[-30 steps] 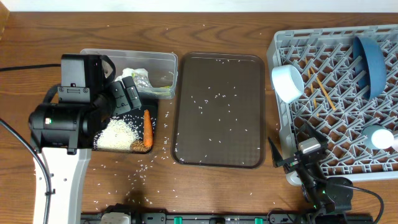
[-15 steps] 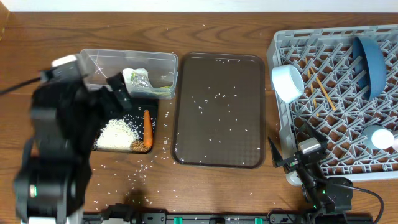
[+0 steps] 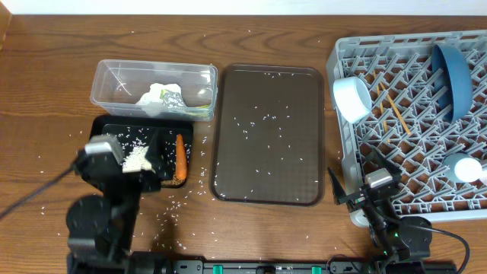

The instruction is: Sort waste into correct bins and load items into the dishwasher rack

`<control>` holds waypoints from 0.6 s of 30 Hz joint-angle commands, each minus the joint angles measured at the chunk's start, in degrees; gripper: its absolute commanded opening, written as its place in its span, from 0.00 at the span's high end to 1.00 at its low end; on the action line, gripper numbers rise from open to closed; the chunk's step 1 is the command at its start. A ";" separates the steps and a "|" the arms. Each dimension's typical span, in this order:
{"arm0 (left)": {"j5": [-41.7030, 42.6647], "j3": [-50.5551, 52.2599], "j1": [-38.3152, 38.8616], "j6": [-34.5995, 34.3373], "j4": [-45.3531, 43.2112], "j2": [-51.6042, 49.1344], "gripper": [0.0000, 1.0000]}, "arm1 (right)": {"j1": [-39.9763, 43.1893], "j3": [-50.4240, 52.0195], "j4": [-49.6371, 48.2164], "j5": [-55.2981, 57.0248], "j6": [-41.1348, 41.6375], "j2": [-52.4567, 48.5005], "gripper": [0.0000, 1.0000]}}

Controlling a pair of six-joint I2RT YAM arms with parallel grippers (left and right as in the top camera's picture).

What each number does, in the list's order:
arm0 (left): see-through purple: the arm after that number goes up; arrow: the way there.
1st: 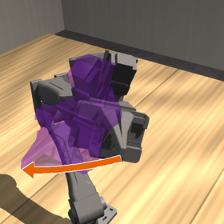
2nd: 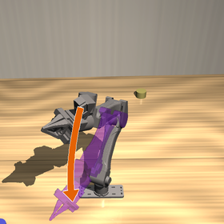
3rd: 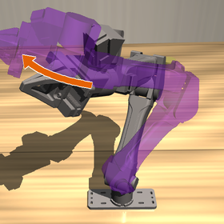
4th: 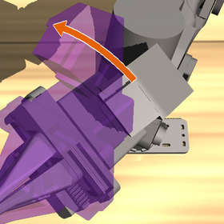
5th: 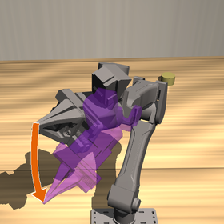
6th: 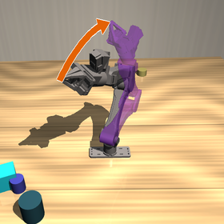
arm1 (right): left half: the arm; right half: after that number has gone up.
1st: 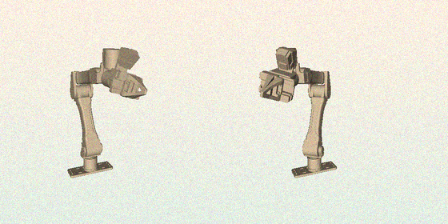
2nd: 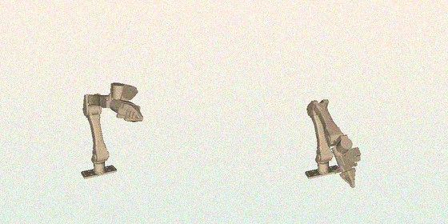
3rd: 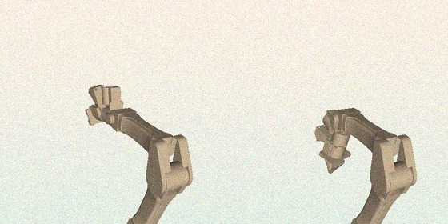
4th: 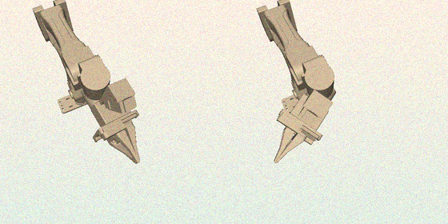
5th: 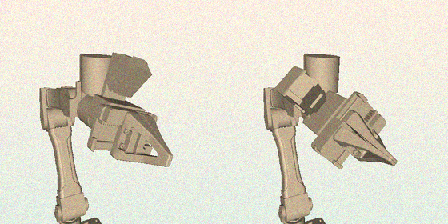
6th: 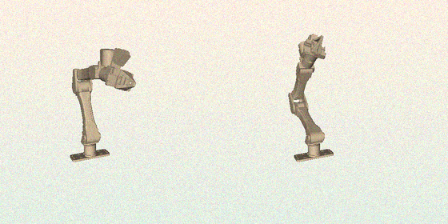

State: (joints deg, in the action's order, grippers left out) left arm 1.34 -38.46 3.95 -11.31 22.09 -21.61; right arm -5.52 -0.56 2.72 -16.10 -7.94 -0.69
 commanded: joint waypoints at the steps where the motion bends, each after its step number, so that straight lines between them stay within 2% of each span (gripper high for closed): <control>1: 0.59 4.24 -0.02 1.49 -0.61 5.77 0.02 | 0.72 0.26 -0.02 -0.44 0.63 0.35 0.01; 10: 0.61 14.60 -0.02 1.44 -1.31 18.36 0.02 | 0.72 0.26 -0.02 -0.44 0.63 0.35 0.01; 18: 0.59 26.21 -0.02 1.42 -10.47 21.51 0.02 | 0.72 0.26 -0.02 -0.44 0.63 0.35 0.01</control>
State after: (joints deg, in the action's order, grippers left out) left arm 1.39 -15.33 3.95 -10.44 13.13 -0.58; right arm -5.52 -0.56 2.72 -16.10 -7.94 -0.69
